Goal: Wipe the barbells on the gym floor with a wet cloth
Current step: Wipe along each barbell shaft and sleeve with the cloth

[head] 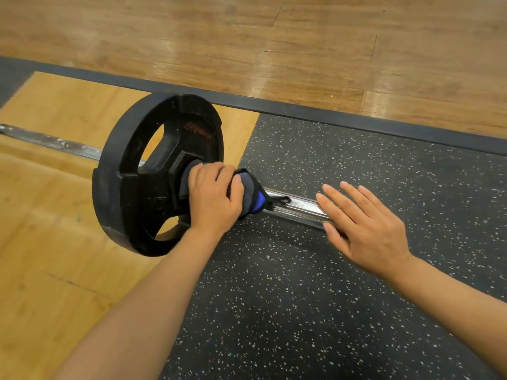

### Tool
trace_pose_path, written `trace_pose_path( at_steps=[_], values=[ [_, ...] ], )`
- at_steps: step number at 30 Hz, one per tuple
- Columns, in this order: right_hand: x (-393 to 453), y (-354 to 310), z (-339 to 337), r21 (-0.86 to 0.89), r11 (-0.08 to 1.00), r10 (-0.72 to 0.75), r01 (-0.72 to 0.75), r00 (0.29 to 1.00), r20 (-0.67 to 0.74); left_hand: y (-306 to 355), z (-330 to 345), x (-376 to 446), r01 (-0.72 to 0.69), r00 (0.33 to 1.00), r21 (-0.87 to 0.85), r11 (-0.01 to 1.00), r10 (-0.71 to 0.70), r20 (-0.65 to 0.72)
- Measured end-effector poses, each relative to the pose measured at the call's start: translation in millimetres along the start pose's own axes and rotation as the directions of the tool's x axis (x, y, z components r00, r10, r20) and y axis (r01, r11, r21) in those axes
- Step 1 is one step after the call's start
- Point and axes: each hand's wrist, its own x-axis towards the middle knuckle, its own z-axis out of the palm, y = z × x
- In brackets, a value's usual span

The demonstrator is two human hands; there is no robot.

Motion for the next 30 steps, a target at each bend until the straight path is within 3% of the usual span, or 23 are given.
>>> trace_pose_path(
  at_steps=[7, 11, 14, 20, 23, 27, 30],
  values=[
    [-2, -3, -4, 0.008, 1.0, -0.015, 0.015, 1.0, -0.015, 11, -7, -15, -0.199, 0.975, -0.101, 0.975, 0.208, 0.079],
    [-3, -3, -4, 0.001, 1.0, -0.019, 0.019, 1.0, 0.003, -13, -13, -3, -0.037, 0.998, 0.002, 0.999, 0.037, 0.055],
    [-3, -2, -4, 0.005, 1.0, -0.011, 0.011, 1.0, 0.008, -1, -7, -6, 0.035, 0.999, -0.028, 0.999, -0.035, 0.003],
    [-1, -3, -4, -0.003, 1.0, -0.01, 0.01, 1.0, 0.013, 36, 1, -23, -0.13, 0.991, -0.192, 0.973, 0.128, -0.023],
    [-2, -2, -5, -0.004, 1.0, -0.013, 0.013, 1.0, 0.019, 18, -5, -16, -0.183, 0.981, -0.155, 0.971, 0.192, 0.042],
    [-1, 1, -4, 0.0, 1.0, -0.007, 0.007, 1.0, 0.031, -5, -9, 0, 0.045, 0.999, -0.065, 0.997, -0.044, 0.018],
    [0, 1, -2, -0.003, 1.0, -0.004, 0.004, 1.0, 0.024, 8, -4, -4, 0.108, 0.994, -0.095, 0.99, -0.107, 0.012]
  ],
)
